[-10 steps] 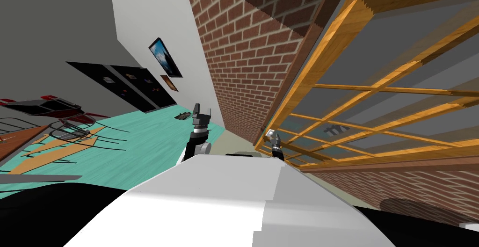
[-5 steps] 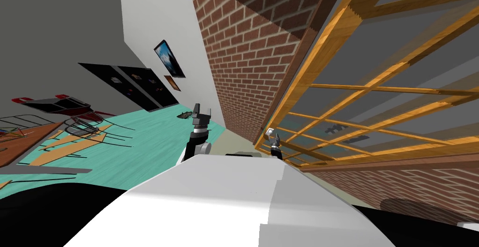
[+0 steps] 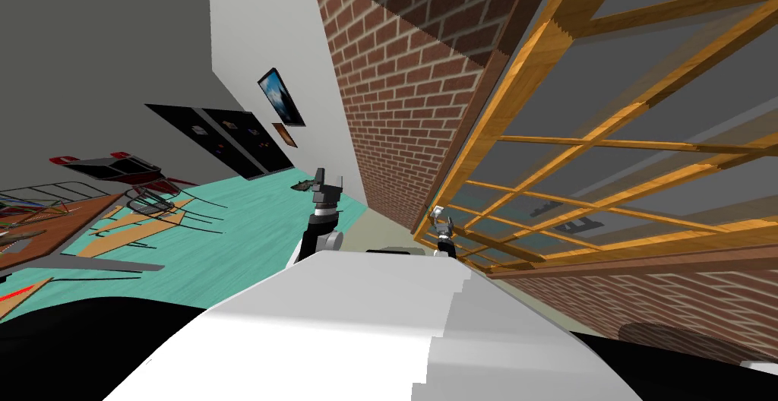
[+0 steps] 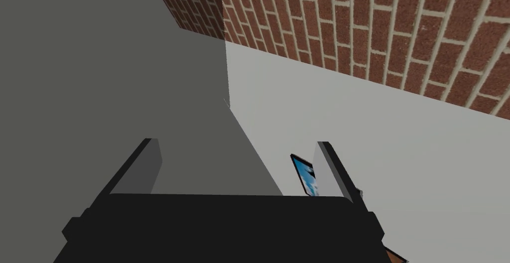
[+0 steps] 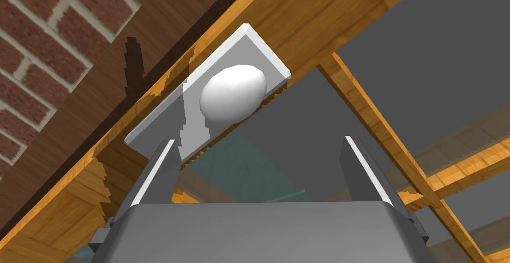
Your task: Pull the door open
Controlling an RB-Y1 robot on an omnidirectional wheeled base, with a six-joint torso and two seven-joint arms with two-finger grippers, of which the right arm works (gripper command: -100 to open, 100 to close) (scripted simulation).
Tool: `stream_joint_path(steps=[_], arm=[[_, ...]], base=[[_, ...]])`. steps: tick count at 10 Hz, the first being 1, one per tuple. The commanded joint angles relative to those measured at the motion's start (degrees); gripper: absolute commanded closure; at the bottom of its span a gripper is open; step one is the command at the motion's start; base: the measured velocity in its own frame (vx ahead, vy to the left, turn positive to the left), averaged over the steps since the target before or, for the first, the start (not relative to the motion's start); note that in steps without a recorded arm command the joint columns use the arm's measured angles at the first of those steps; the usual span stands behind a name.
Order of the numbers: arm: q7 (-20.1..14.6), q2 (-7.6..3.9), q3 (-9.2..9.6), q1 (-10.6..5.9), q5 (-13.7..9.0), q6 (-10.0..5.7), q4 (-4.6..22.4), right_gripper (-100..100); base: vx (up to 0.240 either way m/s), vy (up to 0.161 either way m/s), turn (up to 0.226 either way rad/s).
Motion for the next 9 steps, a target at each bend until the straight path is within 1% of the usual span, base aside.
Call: stream_joint_path(steps=[1, 2, 3, 4, 5, 6, 7, 8, 9], arm=[[-2.86, 0.52, 0.50, -0.26, -1.51, 0.38, -0.41, -100], [-3.92, 0.52, 0.50, -0.26, -1.51, 0.38, -0.41, -100], [-5.91, 0.87, 0.84, -0.52, -2.51, 0.55, -0.52, -100], [-6.28, 0.87, 0.84, -0.52, -2.51, 0.55, -0.52, -100], [-8.60, 1.20, 1.17, -0.77, -3.50, 0.71, -0.63, -100], [-10.02, 1.53, 1.50, -1.02, -4.47, 0.87, -0.73, -100], [-11.01, 1.53, 1.50, -1.02, -4.47, 0.87, -0.73, -100], [-13.00, 1.86, 1.83, -1.26, -5.44, 1.04, -0.84, -100], [-13.37, 1.86, 1.83, -1.26, -5.44, 1.04, -0.84, -100]], base=[[-0.077, -0.013, 0.061], [-0.057, -0.005, 0.018], [-0.054, -0.009, 0.028], [-0.042, -0.009, 0.022], [-0.051, -0.012, 0.032], [-0.081, -0.022, 0.055], [-0.055, -0.014, 0.025], [-0.052, 0.003, 0.043], [-0.041, 0.000, 0.012]])
